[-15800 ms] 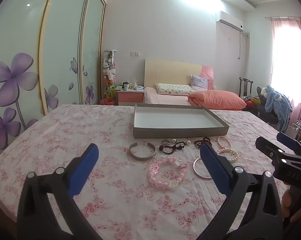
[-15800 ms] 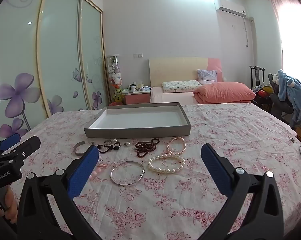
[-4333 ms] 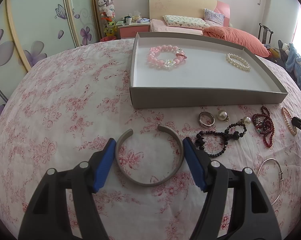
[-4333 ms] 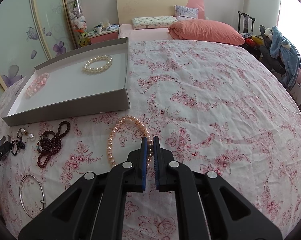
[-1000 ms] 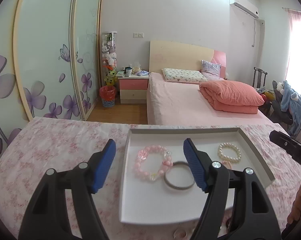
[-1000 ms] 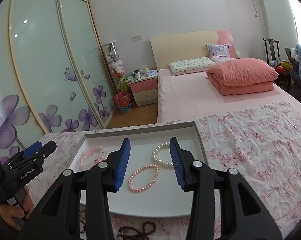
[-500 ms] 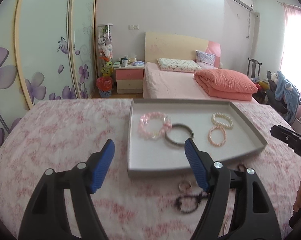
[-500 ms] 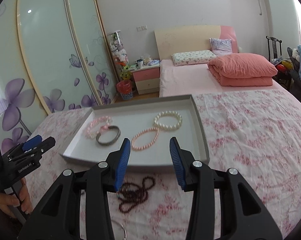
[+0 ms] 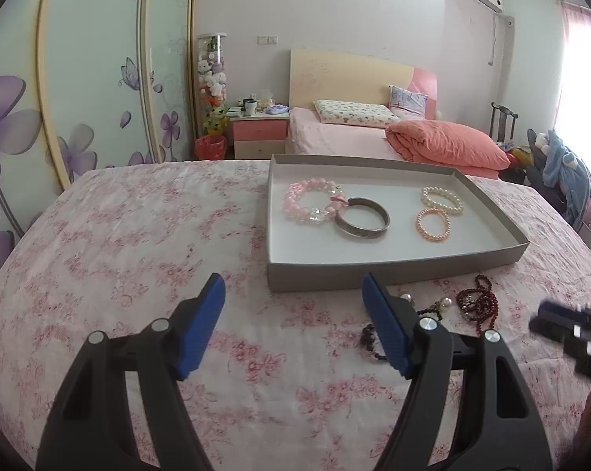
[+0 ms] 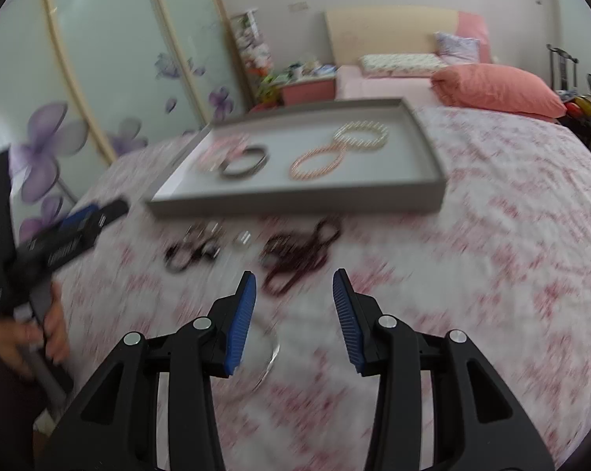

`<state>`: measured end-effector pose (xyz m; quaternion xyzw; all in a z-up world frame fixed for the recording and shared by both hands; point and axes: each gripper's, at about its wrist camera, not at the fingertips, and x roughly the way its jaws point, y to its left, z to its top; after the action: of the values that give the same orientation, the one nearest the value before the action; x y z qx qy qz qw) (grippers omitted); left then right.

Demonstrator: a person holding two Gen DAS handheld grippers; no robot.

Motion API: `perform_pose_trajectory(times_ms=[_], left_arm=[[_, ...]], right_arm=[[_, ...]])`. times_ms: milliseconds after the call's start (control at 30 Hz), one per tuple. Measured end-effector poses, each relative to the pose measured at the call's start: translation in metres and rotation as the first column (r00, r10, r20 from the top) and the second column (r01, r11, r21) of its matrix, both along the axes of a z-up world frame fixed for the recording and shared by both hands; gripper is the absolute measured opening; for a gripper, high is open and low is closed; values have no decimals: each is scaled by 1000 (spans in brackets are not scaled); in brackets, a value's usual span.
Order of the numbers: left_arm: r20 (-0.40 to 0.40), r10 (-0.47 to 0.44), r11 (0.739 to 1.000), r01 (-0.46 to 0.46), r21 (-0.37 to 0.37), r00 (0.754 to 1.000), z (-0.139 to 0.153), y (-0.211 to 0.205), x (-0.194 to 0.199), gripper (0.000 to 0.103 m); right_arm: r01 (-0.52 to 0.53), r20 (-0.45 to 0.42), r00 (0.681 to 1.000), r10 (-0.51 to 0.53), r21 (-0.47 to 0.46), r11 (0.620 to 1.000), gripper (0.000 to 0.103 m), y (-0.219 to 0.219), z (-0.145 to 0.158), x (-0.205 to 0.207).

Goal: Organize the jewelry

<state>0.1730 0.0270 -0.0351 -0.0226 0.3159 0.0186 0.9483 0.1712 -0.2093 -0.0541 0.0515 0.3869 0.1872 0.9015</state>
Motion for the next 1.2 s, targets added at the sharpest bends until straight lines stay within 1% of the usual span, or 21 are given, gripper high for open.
perform_pose_trajectory(times_ms=[67, 133, 200, 233, 300, 367, 467, 567, 600, 767, 900, 967, 1067, 1200], left_arm=[[1, 4, 1000, -4, 0, 1000, 1, 1, -1, 71], [3, 10, 1000, -10, 0, 1000, 1, 4, -2, 71], [5, 19, 1000, -19, 3, 1000, 2, 8, -3, 71], [5, 24, 1000, -24, 4, 1000, 2, 9, -3, 71], [4, 35, 999, -35, 4, 999, 1, 14, -3, 71], [1, 46, 999, -46, 4, 999, 1, 17, -3, 72], [-5, 58, 998, -58, 3, 998, -1, 21, -3, 73], [-11, 59, 998, -59, 5, 998, -3, 22, -3, 73], [-14, 58, 998, -58, 7, 998, -4, 22, -3, 73], [-22, 43, 999, -43, 9, 999, -5, 18, -4, 73], [-37, 14, 1000, -14, 3, 999, -7, 12, -3, 73], [-55, -14, 1000, 13, -9, 998, -9, 6, -2, 73], [-75, -56, 998, 56, -7, 996, -12, -6, -1, 73], [-103, -117, 993, 120, 22, 988, -18, -26, 1, 73]], right_arm=[[-37, -23, 999, 36, -14, 999, 43, 11, -6, -11], [-56, -41, 998, 55, -21, 998, 48, 20, -11, -17], [-73, -56, 996, 71, -40, 996, 56, 31, -14, -21], [-76, -57, 996, 73, -50, 996, 59, 35, -15, -23], [-74, -58, 996, 70, -75, 994, 70, 42, -16, -25], [-71, -63, 996, 66, -96, 993, 77, 49, -17, -25], [-72, -86, 994, 60, -143, 987, 80, 58, -22, -25], [-75, -66, 996, 62, -227, 971, 80, 68, -25, -29], [-72, -61, 996, 59, -242, 967, 73, 70, -25, -30], [-20, -62, 998, 5, -239, 971, 73, 50, -25, -26], [78, -64, 993, -96, -240, 968, 73, 17, -25, -13], [138, -65, 985, -157, -241, 961, 73, -2, -26, -5], [211, -61, 971, -232, -239, 948, 73, -26, -27, 6], [249, -64, 961, -270, -232, 940, 74, -40, -28, 13]])
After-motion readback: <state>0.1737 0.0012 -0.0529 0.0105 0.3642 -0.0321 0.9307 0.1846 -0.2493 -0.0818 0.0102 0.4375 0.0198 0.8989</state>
